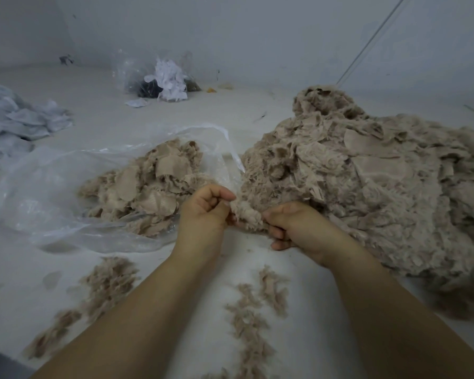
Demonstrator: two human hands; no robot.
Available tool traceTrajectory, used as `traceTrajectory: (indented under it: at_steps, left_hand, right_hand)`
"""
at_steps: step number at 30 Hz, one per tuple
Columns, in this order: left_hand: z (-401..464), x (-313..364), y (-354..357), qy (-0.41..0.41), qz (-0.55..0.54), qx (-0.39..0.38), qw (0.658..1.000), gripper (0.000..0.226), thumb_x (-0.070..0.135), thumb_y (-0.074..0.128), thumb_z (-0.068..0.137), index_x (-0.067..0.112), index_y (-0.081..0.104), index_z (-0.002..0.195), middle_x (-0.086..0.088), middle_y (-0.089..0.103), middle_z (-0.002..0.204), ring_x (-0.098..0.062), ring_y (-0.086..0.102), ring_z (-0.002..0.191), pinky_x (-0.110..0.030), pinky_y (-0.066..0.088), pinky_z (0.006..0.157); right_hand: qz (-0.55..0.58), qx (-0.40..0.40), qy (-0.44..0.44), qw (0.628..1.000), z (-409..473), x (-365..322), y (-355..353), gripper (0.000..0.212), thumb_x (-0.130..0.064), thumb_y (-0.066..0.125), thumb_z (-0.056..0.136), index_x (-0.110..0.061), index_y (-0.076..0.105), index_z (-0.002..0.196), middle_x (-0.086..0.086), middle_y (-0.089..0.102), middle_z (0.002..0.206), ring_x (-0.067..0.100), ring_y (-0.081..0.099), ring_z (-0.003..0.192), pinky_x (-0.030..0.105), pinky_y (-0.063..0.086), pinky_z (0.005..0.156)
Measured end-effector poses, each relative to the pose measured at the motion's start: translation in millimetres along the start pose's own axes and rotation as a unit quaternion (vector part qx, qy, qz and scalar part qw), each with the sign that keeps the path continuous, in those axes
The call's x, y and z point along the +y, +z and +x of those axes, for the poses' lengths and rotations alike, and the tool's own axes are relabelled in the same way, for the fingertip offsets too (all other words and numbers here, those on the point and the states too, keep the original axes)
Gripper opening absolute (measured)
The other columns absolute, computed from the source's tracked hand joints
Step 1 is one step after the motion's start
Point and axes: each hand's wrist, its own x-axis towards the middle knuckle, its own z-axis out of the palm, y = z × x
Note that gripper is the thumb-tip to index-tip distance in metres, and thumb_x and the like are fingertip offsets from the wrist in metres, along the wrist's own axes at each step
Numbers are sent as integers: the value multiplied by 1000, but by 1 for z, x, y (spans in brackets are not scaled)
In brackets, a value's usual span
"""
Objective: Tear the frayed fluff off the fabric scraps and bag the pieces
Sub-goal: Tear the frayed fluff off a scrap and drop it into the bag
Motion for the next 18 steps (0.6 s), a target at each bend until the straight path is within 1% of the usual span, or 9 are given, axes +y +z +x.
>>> traceTrajectory:
  at_steps: [2,4,6,9,11,13,15,17,18]
  left_hand:
    - [0,-1,2,-34,28,-3,999,32,-15,43,92,6,65,84,-18,58,75,-28,57,61,-37,56,58]
    - [1,-4,3,-58,94,-15,994,38,-21,40,86,7,67,86,-19,61,77,-24,62,57,-32,57,55]
    - [0,-8,4,-26,205,-38,978,45,-25,41,81,9,68,91,-13,63,80,-22,63,63,-22,55,56]
    - [-1,-11,3,46,343,-52,937,37,-18,59,79,9,71,100,5,59,78,-9,56,67,-15,49,61]
    - [-1,-10,1,72,386,-42,919,26,-10,69,77,13,71,89,7,58,73,-6,52,62,-17,44,58]
    - [-1,-8,-1,98,382,-15,919,20,-3,71,79,15,66,74,7,56,68,-3,48,58,-20,39,57]
    - [-1,-5,-2,128,354,22,926,28,0,68,83,23,59,68,7,56,75,-1,51,63,-15,39,60]
    - [0,-1,-2,121,284,42,950,32,-2,64,86,23,53,68,8,58,82,2,53,70,-15,41,65]
    - [0,0,-2,96,220,42,970,32,-3,61,87,21,52,67,7,61,79,-1,55,68,-19,44,64]
  right_hand:
    - [-11,-4,-6,1000,-1,0,1,16,-12,49,101,-12,64,99,-8,46,47,3,44,44,21,53,53]
    - [-9,-7,-13,1000,-3,0,1,20,-12,47,102,-16,67,102,-8,45,47,4,43,46,19,52,53]
    - [-1,-11,-18,1000,-5,0,1,25,-12,46,102,-23,68,97,-8,43,48,4,42,46,19,52,54]
    - [-2,-7,-17,1000,-5,-1,2,26,-9,45,101,-23,66,95,-8,43,47,4,42,46,19,53,55]
    - [-8,-6,-15,1000,-5,0,2,24,-9,47,101,-20,67,94,-8,44,47,4,42,45,20,54,55]
    - [-16,-6,-20,1000,-4,0,1,26,-8,49,99,-19,67,85,-7,45,47,6,43,47,21,54,55]
    - [-21,-5,-24,999,-3,1,1,26,-11,52,99,-19,64,77,-6,46,48,7,42,48,23,53,56]
    - [-27,2,-26,999,-2,3,0,18,-13,55,99,-14,66,85,-6,47,48,5,44,46,22,54,55]
    - [-33,6,-28,999,-1,3,0,14,-13,56,98,-11,67,91,-7,48,47,4,45,45,22,54,55]
